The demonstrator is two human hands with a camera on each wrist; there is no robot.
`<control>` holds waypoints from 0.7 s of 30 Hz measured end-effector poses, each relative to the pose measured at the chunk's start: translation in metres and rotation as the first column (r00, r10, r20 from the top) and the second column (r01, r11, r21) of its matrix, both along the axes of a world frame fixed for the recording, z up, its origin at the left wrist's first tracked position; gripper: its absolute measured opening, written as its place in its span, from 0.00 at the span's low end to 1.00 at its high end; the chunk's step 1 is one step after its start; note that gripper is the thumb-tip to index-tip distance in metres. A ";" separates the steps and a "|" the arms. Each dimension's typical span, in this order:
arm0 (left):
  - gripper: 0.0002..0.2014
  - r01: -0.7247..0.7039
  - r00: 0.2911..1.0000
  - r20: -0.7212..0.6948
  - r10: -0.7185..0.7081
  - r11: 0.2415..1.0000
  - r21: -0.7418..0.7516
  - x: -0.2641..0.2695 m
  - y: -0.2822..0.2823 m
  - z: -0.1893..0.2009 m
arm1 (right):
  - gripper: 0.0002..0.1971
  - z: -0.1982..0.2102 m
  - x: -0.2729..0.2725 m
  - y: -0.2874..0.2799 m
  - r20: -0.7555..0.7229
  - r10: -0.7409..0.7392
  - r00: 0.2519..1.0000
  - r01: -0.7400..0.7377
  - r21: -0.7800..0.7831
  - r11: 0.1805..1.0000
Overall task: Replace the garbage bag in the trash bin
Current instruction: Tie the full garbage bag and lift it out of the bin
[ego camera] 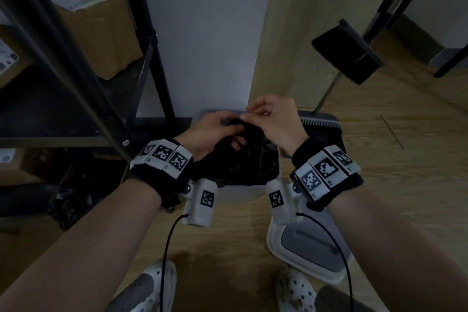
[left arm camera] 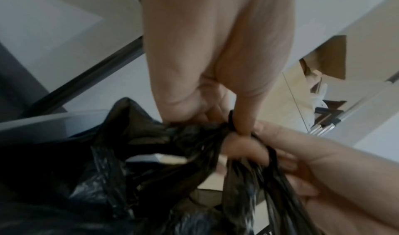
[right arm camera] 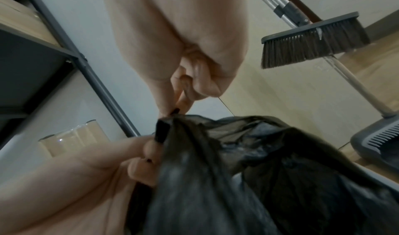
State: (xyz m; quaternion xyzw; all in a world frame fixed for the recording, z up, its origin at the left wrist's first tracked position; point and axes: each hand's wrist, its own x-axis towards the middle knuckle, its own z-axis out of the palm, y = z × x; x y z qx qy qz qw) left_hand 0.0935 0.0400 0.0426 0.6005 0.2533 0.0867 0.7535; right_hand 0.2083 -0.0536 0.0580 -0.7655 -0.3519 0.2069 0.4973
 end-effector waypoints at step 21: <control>0.06 -0.170 0.985 -0.032 0.168 0.939 -0.299 -0.001 0.011 -0.002 | 0.10 -0.003 -0.001 0.004 -0.110 -0.027 0.994 0.026 -0.011 1.000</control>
